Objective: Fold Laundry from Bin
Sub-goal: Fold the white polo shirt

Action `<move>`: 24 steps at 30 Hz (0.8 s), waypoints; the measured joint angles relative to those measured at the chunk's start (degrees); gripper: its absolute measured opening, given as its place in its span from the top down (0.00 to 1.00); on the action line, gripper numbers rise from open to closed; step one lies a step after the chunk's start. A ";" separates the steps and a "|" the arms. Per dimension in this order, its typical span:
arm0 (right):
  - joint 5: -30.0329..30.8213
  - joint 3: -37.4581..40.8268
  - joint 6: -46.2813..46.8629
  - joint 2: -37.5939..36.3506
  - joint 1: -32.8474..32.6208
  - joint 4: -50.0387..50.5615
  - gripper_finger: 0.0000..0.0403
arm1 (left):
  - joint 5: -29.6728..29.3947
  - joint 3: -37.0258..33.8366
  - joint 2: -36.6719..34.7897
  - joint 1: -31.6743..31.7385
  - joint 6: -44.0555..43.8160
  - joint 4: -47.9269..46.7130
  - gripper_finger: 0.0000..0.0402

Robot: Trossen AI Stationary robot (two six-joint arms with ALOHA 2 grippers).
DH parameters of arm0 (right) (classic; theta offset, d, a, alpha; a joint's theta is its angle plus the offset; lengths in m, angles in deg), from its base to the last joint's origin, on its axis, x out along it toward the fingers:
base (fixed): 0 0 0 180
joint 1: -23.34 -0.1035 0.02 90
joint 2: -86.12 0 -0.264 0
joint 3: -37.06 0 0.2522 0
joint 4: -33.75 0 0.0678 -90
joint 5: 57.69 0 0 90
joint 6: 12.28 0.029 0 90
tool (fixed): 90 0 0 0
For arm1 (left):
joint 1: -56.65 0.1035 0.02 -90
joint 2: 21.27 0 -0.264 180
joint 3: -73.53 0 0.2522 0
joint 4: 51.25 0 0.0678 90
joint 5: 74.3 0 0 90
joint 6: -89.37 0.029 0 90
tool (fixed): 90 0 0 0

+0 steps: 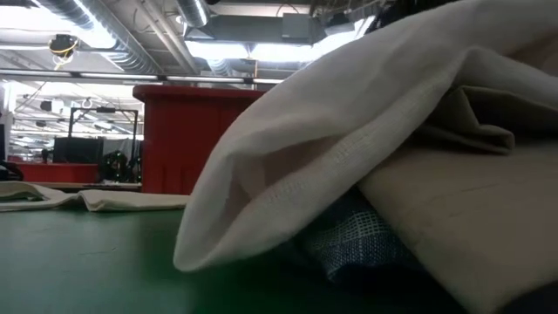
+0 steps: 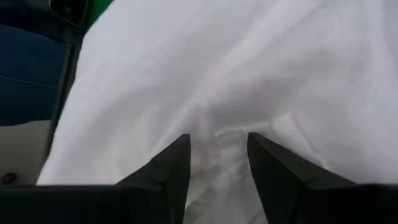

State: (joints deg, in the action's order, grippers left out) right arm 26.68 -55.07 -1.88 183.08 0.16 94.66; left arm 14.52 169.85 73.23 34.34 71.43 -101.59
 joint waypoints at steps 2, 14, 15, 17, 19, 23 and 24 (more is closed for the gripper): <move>1.37 -0.49 0.06 -1.05 -0.02 1.54 0.60 | -0.41 0.00 0.00 0.00 -0.04 0.00 0.62; 16.59 -3.04 10.13 -3.01 -0.02 30.04 0.60 | -0.85 0.00 0.02 0.00 -0.06 0.00 0.62; 16.59 -3.04 10.75 -3.01 -0.03 31.39 0.60 | -0.85 0.00 0.02 0.00 -0.06 -0.02 0.62; 16.48 -3.04 12.02 -3.04 -0.27 33.77 0.60 | -0.85 0.00 0.02 0.00 -0.06 -0.02 0.62; 16.17 -3.04 13.16 -3.55 -0.90 36.16 0.60 | -0.85 0.00 0.02 0.00 -0.06 -0.02 0.62; 15.10 -3.08 14.98 -4.80 -2.12 38.40 0.60 | -0.88 0.00 0.02 0.00 -1.33 -0.04 0.62; 15.07 -3.08 15.30 -5.19 -2.48 38.38 0.60 | -0.86 0.00 0.02 0.00 -2.05 -0.10 0.62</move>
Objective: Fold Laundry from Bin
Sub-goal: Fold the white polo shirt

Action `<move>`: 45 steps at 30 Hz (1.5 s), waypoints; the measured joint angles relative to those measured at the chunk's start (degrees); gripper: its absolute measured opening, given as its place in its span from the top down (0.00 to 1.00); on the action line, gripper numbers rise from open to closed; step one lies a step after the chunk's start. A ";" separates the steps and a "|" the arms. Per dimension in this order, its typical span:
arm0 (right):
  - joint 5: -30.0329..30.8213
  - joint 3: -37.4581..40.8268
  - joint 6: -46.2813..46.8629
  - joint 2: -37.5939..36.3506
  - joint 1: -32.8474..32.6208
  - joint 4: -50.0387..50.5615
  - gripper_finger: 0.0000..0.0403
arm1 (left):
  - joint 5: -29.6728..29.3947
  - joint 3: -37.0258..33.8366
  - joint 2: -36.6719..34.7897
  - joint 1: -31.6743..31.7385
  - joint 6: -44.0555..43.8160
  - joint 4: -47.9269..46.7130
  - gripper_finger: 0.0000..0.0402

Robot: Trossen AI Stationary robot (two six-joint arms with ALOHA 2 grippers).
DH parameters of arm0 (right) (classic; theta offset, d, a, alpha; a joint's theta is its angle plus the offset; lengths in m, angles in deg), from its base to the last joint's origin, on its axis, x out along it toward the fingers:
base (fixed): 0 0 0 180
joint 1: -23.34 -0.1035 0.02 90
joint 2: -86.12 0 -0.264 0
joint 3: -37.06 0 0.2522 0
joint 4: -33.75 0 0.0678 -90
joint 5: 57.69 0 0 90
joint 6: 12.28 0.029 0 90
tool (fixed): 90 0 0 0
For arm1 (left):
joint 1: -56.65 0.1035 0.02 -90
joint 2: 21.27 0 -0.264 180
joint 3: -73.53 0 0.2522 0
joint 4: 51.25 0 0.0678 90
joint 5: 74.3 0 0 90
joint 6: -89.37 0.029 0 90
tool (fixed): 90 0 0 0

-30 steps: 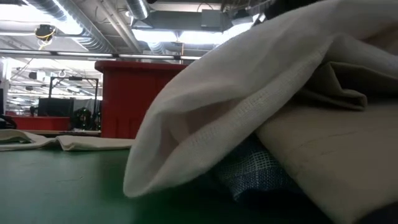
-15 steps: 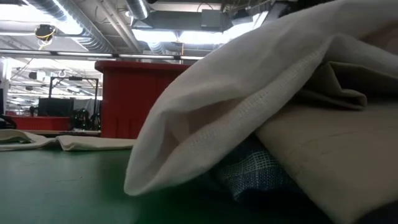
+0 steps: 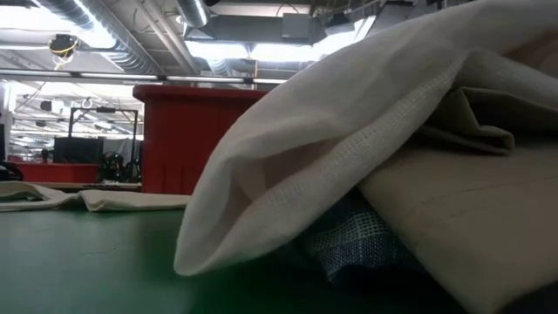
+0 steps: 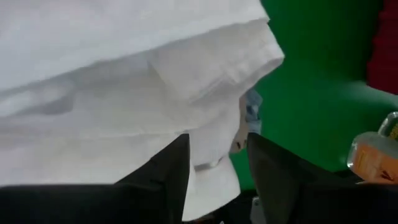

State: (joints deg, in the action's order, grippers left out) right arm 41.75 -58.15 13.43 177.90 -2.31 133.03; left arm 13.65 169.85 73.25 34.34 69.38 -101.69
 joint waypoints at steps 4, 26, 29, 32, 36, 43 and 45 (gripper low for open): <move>0.49 0.00 1.19 -1.83 -2.34 -1.86 0.60 | -0.02 0.00 0.02 0.00 -0.98 -0.18 0.62; -4.59 7.43 0.03 -0.10 0.91 -13.27 0.60 | -0.43 0.00 0.02 0.00 -1.09 -0.18 0.62; -4.98 7.43 3.18 -0.10 -0.01 -9.93 0.60 | -0.43 0.00 0.02 0.00 -1.12 -0.20 0.62; -6.10 7.43 5.44 -0.10 -1.29 -6.20 0.60 | -0.43 0.00 0.02 0.00 -2.73 -0.20 0.62; -6.13 7.41 7.26 -0.15 -3.07 -3.18 0.60 | -0.41 0.00 0.02 0.00 -4.41 -0.48 0.62; -6.11 6.59 7.69 -0.21 -6.38 -2.37 0.60 | -0.41 0.00 0.02 -0.27 -10.83 -5.82 0.62; -6.09 5.26 7.69 -0.21 -7.31 -2.37 0.60 | -0.43 -0.02 0.02 -0.83 -13.46 -7.05 0.62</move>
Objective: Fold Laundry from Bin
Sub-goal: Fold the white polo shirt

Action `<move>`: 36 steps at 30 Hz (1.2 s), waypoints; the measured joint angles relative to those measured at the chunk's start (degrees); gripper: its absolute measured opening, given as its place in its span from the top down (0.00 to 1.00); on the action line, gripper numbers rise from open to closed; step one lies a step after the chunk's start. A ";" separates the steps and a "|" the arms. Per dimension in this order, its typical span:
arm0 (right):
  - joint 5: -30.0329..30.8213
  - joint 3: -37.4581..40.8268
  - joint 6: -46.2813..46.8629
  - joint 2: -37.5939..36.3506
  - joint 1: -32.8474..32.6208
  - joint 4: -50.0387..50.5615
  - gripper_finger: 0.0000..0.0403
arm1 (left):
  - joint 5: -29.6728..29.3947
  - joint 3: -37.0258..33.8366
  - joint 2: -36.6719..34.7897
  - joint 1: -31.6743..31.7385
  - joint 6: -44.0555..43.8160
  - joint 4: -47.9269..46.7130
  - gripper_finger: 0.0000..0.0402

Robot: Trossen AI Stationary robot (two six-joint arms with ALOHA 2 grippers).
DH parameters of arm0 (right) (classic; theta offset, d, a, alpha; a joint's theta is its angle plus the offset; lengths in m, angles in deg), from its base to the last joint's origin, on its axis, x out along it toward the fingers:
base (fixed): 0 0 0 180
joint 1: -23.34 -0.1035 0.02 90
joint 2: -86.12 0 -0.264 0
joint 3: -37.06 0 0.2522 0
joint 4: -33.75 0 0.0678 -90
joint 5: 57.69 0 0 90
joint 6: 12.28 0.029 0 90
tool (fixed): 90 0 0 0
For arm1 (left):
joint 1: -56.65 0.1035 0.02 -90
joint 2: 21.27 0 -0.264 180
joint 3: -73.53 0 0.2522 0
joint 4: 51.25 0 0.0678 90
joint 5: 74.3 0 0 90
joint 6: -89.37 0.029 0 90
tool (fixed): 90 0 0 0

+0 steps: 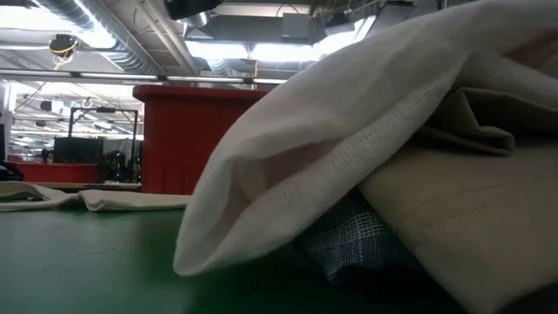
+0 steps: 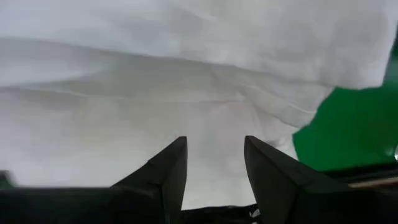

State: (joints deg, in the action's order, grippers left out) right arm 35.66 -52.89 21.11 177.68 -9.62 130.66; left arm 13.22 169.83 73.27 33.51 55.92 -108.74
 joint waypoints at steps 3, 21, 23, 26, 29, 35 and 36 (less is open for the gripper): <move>0.43 -2.59 0.00 0.00 -1.58 -0.21 0.60 | 0.02 -1.61 0.00 -1.40 -5.34 0.89 0.62; 4.74 -7.32 -1.51 -0.02 -4.51 -6.82 0.60 | -11.84 -16.19 0.02 -5.43 -35.58 9.00 0.62; 4.74 -7.32 -1.82 -0.02 -4.51 -6.86 0.60 | -12.81 -17.32 0.02 -5.19 -36.63 10.46 0.62; 4.74 -7.32 -1.86 -0.02 -4.53 -7.03 0.60 | -12.75 -18.65 0.02 -4.88 -36.96 13.72 0.62; 4.76 -7.32 -1.87 -0.02 -4.52 -7.40 0.60 | -12.46 -18.91 0.02 -4.90 -36.96 15.42 0.62; 4.81 -7.32 -2.14 -0.02 -4.52 -8.79 0.60 | -13.69 -18.95 0.02 -4.72 -36.96 17.55 0.62; 4.81 -7.32 -2.14 -0.02 -4.53 -8.86 0.60 | -14.36 -18.95 0.02 -4.73 -36.96 17.98 0.62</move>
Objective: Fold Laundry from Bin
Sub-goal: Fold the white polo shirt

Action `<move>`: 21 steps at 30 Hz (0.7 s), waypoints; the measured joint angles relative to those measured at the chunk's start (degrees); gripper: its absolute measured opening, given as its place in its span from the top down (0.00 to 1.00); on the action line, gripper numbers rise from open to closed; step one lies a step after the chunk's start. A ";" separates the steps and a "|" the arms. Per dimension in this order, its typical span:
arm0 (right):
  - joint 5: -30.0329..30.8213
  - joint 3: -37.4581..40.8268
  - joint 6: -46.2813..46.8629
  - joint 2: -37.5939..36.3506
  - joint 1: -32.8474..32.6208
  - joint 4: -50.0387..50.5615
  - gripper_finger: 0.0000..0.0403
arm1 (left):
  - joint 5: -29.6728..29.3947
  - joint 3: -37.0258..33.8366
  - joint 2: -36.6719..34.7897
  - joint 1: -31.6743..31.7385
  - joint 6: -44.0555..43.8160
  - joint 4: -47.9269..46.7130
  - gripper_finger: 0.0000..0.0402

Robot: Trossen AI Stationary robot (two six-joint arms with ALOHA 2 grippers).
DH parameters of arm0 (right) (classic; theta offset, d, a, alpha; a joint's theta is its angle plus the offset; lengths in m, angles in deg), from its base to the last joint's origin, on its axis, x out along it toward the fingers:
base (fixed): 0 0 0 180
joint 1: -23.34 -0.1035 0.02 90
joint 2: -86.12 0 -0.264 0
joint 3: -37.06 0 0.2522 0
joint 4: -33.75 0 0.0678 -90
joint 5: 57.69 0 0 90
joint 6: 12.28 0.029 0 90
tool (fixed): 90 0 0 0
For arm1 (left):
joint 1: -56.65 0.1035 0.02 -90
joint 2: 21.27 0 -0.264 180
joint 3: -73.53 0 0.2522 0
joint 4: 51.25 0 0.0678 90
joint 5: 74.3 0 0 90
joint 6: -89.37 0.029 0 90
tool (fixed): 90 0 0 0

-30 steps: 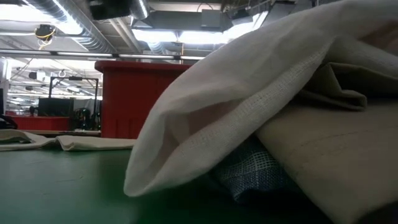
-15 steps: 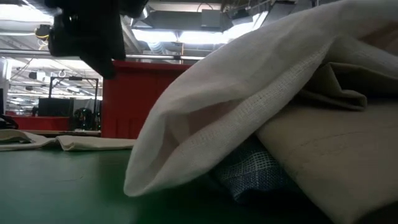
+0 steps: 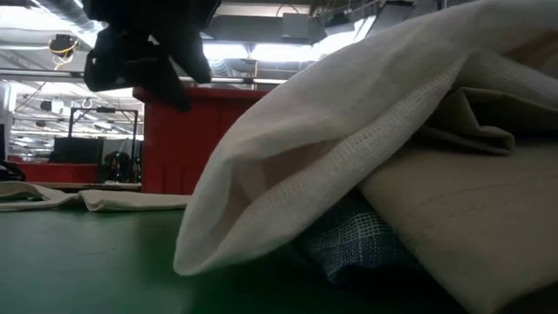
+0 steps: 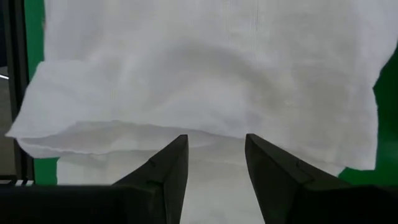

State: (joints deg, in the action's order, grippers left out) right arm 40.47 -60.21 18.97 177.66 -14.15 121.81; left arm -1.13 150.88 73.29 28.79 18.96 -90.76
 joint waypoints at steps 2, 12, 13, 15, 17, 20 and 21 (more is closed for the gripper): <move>0.00 0.00 -0.02 0.00 0.01 -0.39 0.60 | -1.57 0.00 0.00 -0.02 0.02 0.17 0.62; -0.17 0.00 -0.02 0.00 0.00 -0.94 0.60 | -2.08 0.00 0.00 -0.02 0.03 0.17 0.62; -0.17 0.00 -0.02 0.00 0.00 -0.95 0.60 | -2.08 0.00 0.00 -0.02 0.04 0.17 0.62; -0.18 0.00 -0.02 0.00 0.00 -0.94 0.60 | -2.08 0.00 0.00 -0.02 0.04 0.17 0.62; -0.20 0.00 -0.02 0.00 0.02 -0.94 0.60 | -2.04 0.00 0.00 -0.02 0.04 0.16 0.62; -0.20 0.00 -0.02 0.00 0.01 -0.94 0.60 | -2.04 0.00 0.00 -0.02 0.04 0.14 0.62; -0.20 0.00 -0.02 0.00 0.00 -0.94 0.60 | -2.04 0.00 0.00 -0.02 0.07 0.14 0.62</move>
State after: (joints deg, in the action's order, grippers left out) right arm 40.27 -60.21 18.95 177.66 -14.15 120.87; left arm -3.17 150.88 73.29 28.77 19.02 -90.61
